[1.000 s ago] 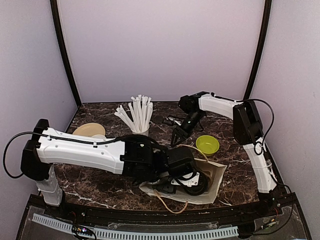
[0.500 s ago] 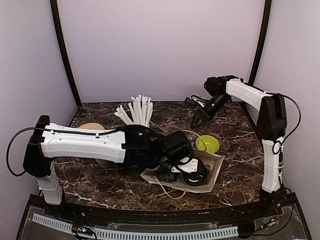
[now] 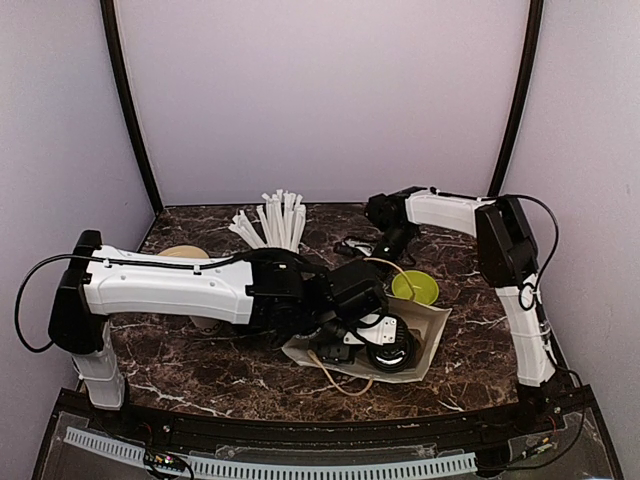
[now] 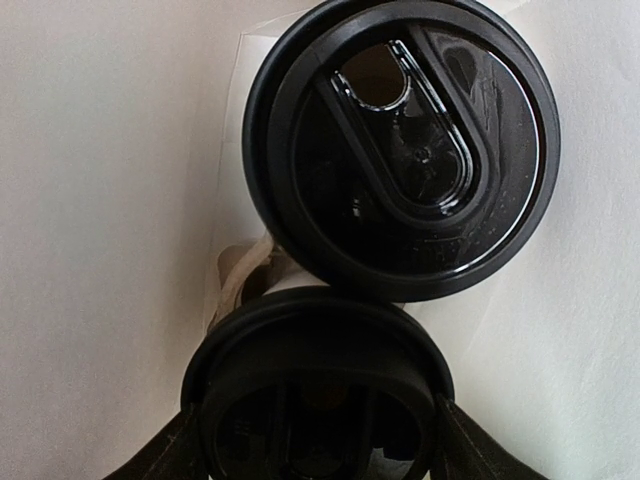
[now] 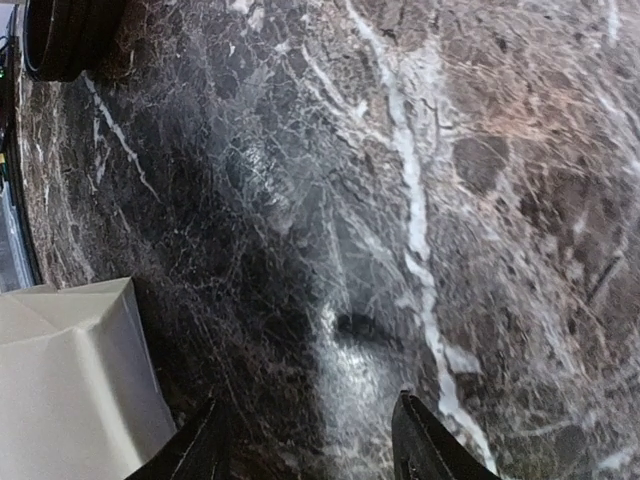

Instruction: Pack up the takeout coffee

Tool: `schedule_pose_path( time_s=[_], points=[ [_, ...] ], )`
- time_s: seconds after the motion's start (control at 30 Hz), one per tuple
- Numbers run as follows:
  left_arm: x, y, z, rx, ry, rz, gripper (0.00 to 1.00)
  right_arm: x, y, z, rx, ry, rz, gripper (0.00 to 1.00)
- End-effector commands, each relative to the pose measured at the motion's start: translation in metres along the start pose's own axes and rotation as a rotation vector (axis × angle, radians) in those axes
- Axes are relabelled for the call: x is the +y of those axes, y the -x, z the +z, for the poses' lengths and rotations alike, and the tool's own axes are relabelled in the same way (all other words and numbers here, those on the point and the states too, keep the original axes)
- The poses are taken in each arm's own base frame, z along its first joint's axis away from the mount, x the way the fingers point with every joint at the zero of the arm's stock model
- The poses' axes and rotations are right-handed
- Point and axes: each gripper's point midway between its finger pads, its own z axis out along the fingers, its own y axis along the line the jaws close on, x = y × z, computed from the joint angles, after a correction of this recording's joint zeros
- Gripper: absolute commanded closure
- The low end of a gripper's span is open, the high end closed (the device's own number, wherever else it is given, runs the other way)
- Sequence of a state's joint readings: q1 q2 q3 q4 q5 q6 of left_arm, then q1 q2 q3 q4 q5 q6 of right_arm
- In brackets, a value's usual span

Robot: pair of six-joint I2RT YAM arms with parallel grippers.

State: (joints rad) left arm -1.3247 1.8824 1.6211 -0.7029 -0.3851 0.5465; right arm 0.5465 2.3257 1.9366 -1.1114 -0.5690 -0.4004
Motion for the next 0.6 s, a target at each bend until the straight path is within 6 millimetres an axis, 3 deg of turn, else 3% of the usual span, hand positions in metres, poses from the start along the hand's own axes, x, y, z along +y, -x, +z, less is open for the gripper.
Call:
schedule_pose_path(
  time_s=[0.0, 0.27, 0.43, 0.57],
  points=[
    [0.009, 0.001, -0.005, -0.005, 0.011, -0.006, 0.54, 0.003, 0.006, 0.014, 0.027, -0.022, -0.037, 0.47],
    [0.020, -0.002, -0.014, -0.002, 0.058, -0.027, 0.56, 0.061, -0.042, 0.045, 0.190, 0.214, -0.084, 0.57],
    [0.018, 0.002, -0.031, -0.020, 0.043, -0.041, 0.56, 0.088, -0.054, 0.059, 0.246, 0.314, -0.091, 0.57],
    [0.001, 0.011, -0.047, -0.056, -0.022, -0.056, 0.57, 0.108, -0.058, 0.068, 0.281, 0.380, -0.093, 0.57]
  ],
)
